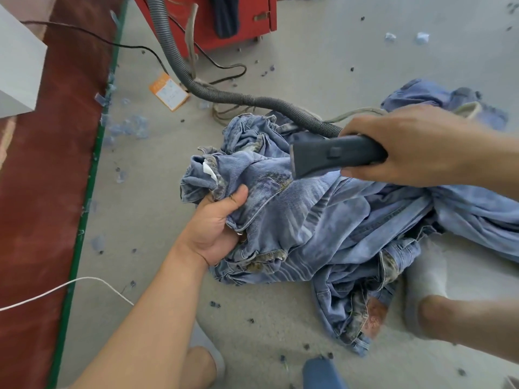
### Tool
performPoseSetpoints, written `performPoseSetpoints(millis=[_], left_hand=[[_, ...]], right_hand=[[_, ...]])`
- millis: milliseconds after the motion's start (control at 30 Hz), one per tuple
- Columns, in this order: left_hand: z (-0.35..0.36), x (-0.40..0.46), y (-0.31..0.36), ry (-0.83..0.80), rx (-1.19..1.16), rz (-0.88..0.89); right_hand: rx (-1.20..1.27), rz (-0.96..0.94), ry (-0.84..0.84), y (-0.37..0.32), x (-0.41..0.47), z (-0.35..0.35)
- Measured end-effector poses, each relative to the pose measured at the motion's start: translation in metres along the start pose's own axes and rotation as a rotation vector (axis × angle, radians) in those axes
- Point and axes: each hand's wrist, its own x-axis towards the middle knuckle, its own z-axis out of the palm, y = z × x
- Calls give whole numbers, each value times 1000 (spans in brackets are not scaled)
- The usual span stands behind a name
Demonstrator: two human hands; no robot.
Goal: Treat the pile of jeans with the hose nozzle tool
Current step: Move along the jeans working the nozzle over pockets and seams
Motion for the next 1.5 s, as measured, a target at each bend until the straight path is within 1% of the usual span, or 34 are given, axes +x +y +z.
performPoseSetpoints(millis=[67, 167, 333, 433, 567, 667, 733, 900, 967, 1100, 1167, 1233, 1300, 1433, 1500], left_hand=[[0, 1, 0, 11, 11, 2], [4, 2, -4, 13, 21, 12], [11, 0, -11, -39, 35, 33], [13, 0, -8, -38, 28, 55], [10, -2, -3, 9, 24, 52], [13, -1, -5, 18, 4, 62], [18, -1, -9, 1, -16, 65], [23, -3, -13, -36, -27, 29], [22, -2, -10, -33, -36, 44], [18, -1, -5, -3, -53, 59], [18, 0, -7, 0, -52, 55], [18, 0, -9, -17, -43, 48], [18, 0, -10, -35, -40, 41], [18, -1, -9, -37, -18, 27], [16, -2, -8, -25, -12, 18]], right_hand=[[19, -37, -8, -9, -2, 3], [26, -18, 6, -20, 1, 11], [103, 34, 107, -39, 16, 17], [130, 84, 170, -34, 21, 5], [169, 72, 120, -18, 10, -10], [101, 43, 24, -22, 5, -5], [58, 32, 6, -30, 6, 5], [90, 44, 171, -38, 19, 13], [97, 48, 193, -28, 20, 4], [127, 46, 76, -9, 10, -13], [109, 27, 10, -11, 8, -10], [89, -1, -20, -19, 10, -1], [72, -31, 11, -27, 13, 7], [167, -29, 186, -25, 18, 5], [204, -2, 199, -12, 18, -5]])
